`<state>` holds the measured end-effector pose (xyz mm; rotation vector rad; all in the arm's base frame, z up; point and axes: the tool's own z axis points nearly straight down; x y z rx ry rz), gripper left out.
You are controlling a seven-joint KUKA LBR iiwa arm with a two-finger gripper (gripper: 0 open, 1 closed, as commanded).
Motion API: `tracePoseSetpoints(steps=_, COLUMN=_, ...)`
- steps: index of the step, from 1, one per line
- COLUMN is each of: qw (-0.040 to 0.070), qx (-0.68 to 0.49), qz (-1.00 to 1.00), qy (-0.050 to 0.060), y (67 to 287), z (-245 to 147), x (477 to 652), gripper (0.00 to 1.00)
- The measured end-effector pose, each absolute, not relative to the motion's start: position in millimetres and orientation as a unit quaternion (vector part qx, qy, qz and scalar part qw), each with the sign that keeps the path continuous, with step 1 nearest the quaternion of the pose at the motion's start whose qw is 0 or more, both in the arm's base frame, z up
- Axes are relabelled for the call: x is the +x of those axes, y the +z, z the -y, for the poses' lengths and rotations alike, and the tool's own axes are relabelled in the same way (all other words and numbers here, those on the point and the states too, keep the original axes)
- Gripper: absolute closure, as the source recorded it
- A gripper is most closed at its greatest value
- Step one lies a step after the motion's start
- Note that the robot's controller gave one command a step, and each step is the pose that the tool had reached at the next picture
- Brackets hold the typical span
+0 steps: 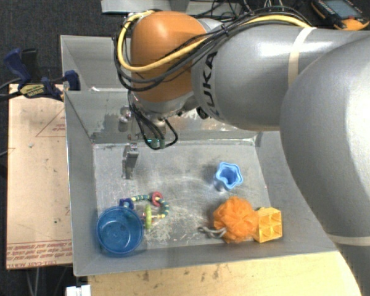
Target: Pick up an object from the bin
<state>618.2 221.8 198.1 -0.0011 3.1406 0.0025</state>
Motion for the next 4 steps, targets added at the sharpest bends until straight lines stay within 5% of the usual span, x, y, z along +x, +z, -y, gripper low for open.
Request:
tracePoseSetpoints(steps=2, qw=0.0, qx=-0.089, qz=-0.996, qy=0.001, y=136, z=-215, x=550.5, gripper=0.0)
tracePoseSetpoints(steps=3, qw=0.001, qx=-0.07, qz=-0.998, qy=0.001, y=72, z=-240, x=535.0, gripper=1.0)
tracePoseSetpoints(steps=4, qw=0.001, qx=-0.07, qz=-0.998, qy=0.001, y=72, z=-240, x=535.1, gripper=1.0)
